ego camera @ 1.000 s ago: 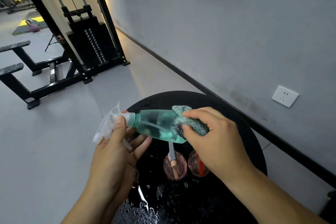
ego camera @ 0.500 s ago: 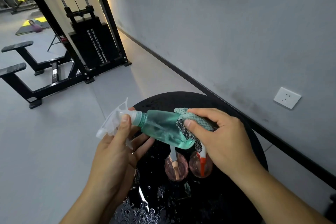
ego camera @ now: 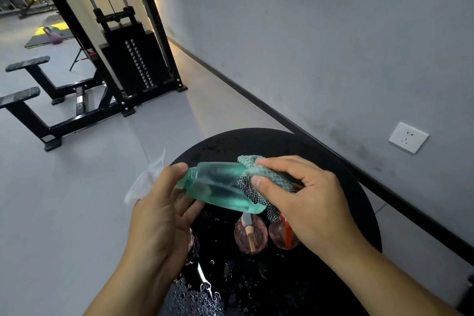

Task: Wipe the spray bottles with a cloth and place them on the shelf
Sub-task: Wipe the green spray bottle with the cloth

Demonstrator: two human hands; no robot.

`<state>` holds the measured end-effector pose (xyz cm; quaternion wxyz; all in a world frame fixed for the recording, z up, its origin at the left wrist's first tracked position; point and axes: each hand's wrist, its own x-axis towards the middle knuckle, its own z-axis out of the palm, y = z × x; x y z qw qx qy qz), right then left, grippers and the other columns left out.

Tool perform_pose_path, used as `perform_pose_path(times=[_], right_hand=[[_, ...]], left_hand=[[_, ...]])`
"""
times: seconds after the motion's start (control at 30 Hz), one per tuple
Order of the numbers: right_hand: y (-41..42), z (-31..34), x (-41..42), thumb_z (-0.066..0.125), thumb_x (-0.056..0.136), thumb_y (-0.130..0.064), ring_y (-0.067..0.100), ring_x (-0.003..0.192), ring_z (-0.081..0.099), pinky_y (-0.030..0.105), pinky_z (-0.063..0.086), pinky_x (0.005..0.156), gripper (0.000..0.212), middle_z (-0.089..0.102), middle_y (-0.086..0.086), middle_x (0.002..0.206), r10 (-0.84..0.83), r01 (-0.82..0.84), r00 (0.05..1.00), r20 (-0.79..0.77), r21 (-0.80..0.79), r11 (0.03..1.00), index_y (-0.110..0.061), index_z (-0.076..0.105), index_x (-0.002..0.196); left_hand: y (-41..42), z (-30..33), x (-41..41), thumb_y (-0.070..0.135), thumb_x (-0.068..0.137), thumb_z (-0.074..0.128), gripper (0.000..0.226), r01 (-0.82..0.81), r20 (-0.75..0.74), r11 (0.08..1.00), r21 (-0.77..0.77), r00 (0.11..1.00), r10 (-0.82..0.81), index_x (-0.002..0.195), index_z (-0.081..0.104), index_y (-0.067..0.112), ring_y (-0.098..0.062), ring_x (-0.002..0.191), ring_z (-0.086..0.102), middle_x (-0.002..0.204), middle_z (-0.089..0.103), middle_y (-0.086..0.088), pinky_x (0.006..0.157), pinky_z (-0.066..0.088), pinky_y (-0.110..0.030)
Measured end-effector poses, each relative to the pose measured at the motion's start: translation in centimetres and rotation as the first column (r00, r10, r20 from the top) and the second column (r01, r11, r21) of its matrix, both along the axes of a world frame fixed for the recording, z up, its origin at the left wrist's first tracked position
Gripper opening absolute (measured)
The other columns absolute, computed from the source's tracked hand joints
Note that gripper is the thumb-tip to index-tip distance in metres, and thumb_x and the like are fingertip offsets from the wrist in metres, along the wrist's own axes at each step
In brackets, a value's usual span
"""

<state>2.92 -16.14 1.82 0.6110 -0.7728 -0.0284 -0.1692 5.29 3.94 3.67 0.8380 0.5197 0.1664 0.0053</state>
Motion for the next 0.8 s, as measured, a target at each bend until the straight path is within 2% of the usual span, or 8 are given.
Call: perform_pose_path(times=[0.1, 0.2, 0.33, 0.4, 0.47, 0.57, 0.67, 0.8], right_hand=[[-0.1, 0.2, 0.1, 0.083, 0.084, -0.017, 0.002, 0.097, 0.072, 0.017, 0.058, 0.081, 0.025, 0.075, -0.019, 0.101, 0.004, -0.003, 1.000, -0.014, 0.060, 0.998, -0.027, 0.080, 0.107], [0.2, 0.3, 0.0, 0.084, 0.083, -0.016, 0.002, 0.097, 0.072, 0.014, 0.056, 0.080, 0.024, 0.075, -0.019, 0.100, -0.009, 0.009, 1.000, 0.005, 0.064, 0.998, -0.027, 0.081, 0.105], [0.4, 0.1, -0.1, 0.085, 0.082, -0.013, 0.000, 0.099, 0.071, 0.009, 0.054, 0.080, 0.027, 0.075, -0.019, 0.101, -0.018, 0.017, 0.999, 0.035, 0.021, 1.000, -0.024, 0.081, 0.106], [0.4, -0.1, -0.1, 0.086, 0.082, -0.012, 0.001, 0.102, 0.070, 0.009, 0.054, 0.081, 0.028, 0.074, -0.018, 0.103, -0.028, 0.029, 0.998, 0.061, -0.016, 0.999, -0.023, 0.081, 0.107], [0.5, -0.3, -0.2, 0.086, 0.082, -0.012, 0.003, 0.105, 0.069, 0.012, 0.055, 0.083, 0.029, 0.074, -0.017, 0.106, -0.038, 0.042, 0.996, 0.081, -0.044, 0.998, -0.024, 0.081, 0.108], [0.4, -0.4, -0.2, 0.085, 0.082, -0.012, 0.004, 0.107, 0.069, 0.014, 0.057, 0.083, 0.030, 0.073, -0.016, 0.107, -0.051, 0.056, 0.994, 0.094, -0.050, 0.997, -0.024, 0.080, 0.109], [0.2, -0.3, -0.1, 0.085, 0.083, -0.010, 0.005, 0.106, 0.070, 0.014, 0.057, 0.080, 0.030, 0.073, -0.015, 0.107, -0.068, 0.073, 0.991, 0.113, -0.040, 0.997, -0.023, 0.080, 0.110], [0.1, -0.5, 0.0, 0.084, 0.085, -0.014, 0.004, 0.106, 0.068, 0.010, 0.054, 0.083, 0.029, 0.072, -0.016, 0.107, -0.095, 0.111, 0.989, 0.118, -0.146, 0.983, -0.024, 0.080, 0.112]], left_hand=[[-0.1, -0.1, -0.1, 0.017, 0.088, 0.070, 0.008, 0.011, 0.026, 1.000, -0.024, 1.000, -0.010, 0.089, 0.063, 0.015, -0.027, 0.090, 0.073, 0.102, 0.069, -0.014, 0.074, 0.066, -0.032], [-0.2, 0.1, -0.1, 0.029, 0.080, 0.077, 0.024, -0.004, 0.032, 0.999, -0.046, 0.999, 0.006, 0.096, 0.065, 0.016, -0.026, 0.092, 0.071, 0.104, 0.068, -0.014, 0.065, 0.063, -0.028], [-0.5, -0.2, -0.1, 0.030, 0.089, 0.076, 0.033, -0.079, -0.004, 0.993, -0.092, 0.997, 0.079, 0.115, 0.060, 0.017, -0.028, 0.096, 0.071, 0.110, 0.069, -0.015, 0.076, 0.067, -0.033], [-0.5, -0.3, -0.1, 0.024, 0.091, 0.072, 0.033, -0.077, -0.040, 0.989, -0.124, 0.997, 0.073, 0.117, 0.056, 0.015, -0.031, 0.095, 0.072, 0.108, 0.068, -0.015, 0.069, 0.066, -0.033], [-0.6, -0.1, -0.1, 0.022, 0.089, 0.070, 0.031, -0.047, -0.061, 0.991, -0.129, 0.997, 0.039, 0.115, 0.055, 0.014, -0.033, 0.095, 0.073, 0.106, 0.067, -0.016, 0.069, 0.066, -0.037], [-0.8, 0.6, -0.4, 0.024, 0.093, 0.068, 0.020, -0.030, -0.065, 0.995, -0.095, 0.998, 0.023, 0.108, 0.058, 0.016, -0.031, 0.090, 0.077, 0.103, 0.068, -0.016, 0.088, 0.064, -0.055], [-1.1, 0.8, -0.7, 0.028, 0.097, 0.067, 0.014, -0.006, -0.048, 0.997, -0.078, 0.999, 0.003, 0.102, 0.060, 0.017, -0.029, 0.088, 0.079, 0.103, 0.071, -0.016, 0.086, 0.065, -0.053], [-1.4, 0.6, -0.6, 0.022, 0.097, 0.067, 0.012, -0.001, -0.013, 1.000, -0.023, 1.000, 0.000, 0.092, 0.063, 0.012, -0.031, 0.089, 0.078, 0.094, 0.071, -0.014, 0.088, 0.064, -0.054]])
